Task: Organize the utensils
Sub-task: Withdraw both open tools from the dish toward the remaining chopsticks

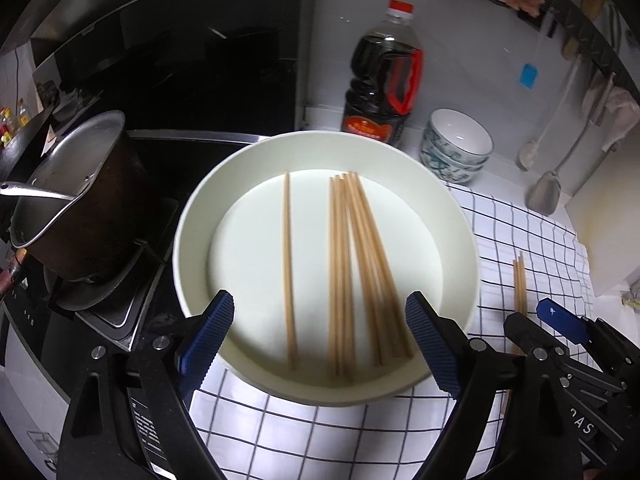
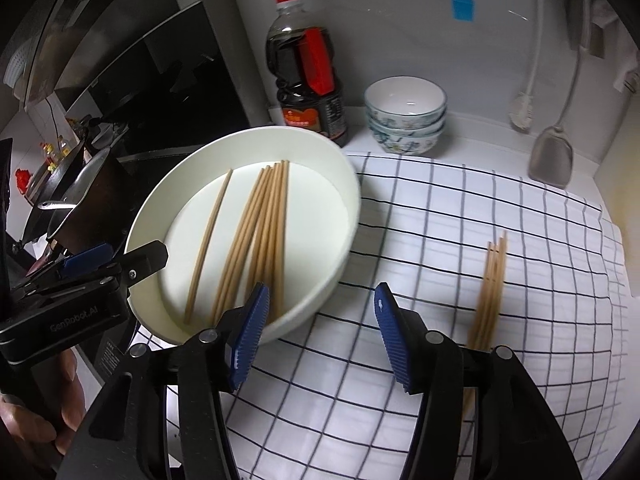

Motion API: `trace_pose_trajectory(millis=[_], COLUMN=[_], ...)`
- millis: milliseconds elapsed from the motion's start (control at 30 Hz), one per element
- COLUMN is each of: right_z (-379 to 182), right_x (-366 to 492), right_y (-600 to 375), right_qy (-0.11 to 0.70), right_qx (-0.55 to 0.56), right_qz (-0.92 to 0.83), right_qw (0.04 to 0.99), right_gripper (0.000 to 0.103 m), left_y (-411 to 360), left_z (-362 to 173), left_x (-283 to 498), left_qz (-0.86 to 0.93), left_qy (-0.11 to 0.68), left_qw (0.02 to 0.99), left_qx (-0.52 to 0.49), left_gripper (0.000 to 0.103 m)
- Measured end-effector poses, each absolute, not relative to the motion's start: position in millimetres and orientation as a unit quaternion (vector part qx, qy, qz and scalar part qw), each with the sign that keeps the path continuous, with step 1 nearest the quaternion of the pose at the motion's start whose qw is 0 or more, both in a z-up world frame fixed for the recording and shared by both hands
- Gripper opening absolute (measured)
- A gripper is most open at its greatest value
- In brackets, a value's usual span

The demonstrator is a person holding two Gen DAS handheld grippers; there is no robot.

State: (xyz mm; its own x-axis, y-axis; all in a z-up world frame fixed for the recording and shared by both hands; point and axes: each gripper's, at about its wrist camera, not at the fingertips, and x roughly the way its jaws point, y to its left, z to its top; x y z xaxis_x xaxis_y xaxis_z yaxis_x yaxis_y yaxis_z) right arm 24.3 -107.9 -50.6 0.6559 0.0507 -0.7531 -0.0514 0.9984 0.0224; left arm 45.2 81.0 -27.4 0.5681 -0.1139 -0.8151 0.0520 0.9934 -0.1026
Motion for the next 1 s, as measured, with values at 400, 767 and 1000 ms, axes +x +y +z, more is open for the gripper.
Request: trace_pose_trajectory(millis=[400, 767, 1000], right_z=[-44, -65, -93], right_x=[-4, -33, -37], right_y=[-155, -222, -249], right_qy=[0.402, 0.411, 0.425], right_qx=[0.02, 0.052, 0.053], right_qz=[-0.012, -0.079, -0.104], right_qw=[0.915, 0.907, 0.898], right_gripper=[0.055, 0.056, 0.056], left_y=[40, -16, -43], left_z=[-26, -38, -48], left_x=[34, 10, -2], left_qz=[-0.078, -0.139, -0.174], left_qy=[0.457, 0.453, 0.448], left_qw=[0.886, 0.881, 0.877], left_qx=[-0.016, 0.013, 0.018], left_gripper=[0.088, 0.09, 0.091])
